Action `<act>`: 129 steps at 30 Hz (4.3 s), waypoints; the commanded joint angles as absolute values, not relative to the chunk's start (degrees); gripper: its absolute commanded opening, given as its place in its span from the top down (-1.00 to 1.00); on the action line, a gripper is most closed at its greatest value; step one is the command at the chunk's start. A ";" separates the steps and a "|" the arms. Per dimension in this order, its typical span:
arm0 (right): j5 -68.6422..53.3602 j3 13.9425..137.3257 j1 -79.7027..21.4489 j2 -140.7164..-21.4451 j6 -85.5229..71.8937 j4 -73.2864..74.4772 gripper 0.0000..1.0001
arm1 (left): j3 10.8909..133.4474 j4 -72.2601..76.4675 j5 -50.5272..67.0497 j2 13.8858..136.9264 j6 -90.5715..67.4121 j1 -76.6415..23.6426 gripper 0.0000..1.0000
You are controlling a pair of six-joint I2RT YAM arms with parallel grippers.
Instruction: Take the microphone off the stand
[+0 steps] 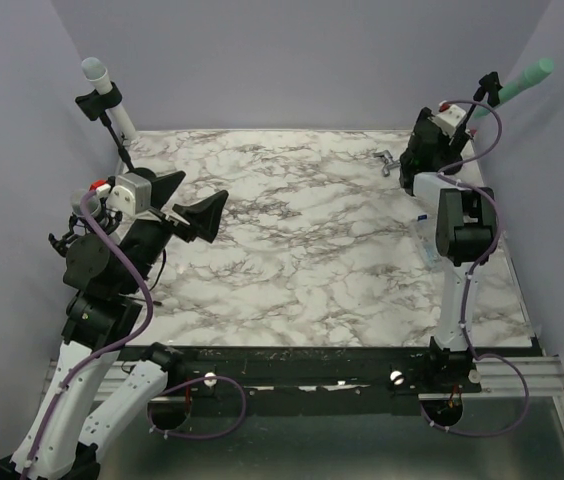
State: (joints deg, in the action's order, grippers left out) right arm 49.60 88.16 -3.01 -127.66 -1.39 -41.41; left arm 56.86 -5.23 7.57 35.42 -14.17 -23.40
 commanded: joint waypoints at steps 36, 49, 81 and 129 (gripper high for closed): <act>40.87 123.40 3.27 -153.25 -2.34 -30.30 -0.49 | 56.69 -4.13 7.38 38.27 -14.96 -23.73 -0.97; 38.26 116.50 3.33 -150.78 -0.60 -36.79 0.08 | 56.85 -4.02 8.27 39.36 -15.00 -23.68 -0.97; 38.99 113.17 3.89 -148.77 2.20 -41.20 -0.13 | 56.77 -3.96 8.53 39.21 -14.94 -23.63 -0.97; 34.38 54.98 -14.92 -110.68 6.64 -61.46 0.98 | 55.80 -2.49 9.94 39.55 -16.59 -23.64 -0.97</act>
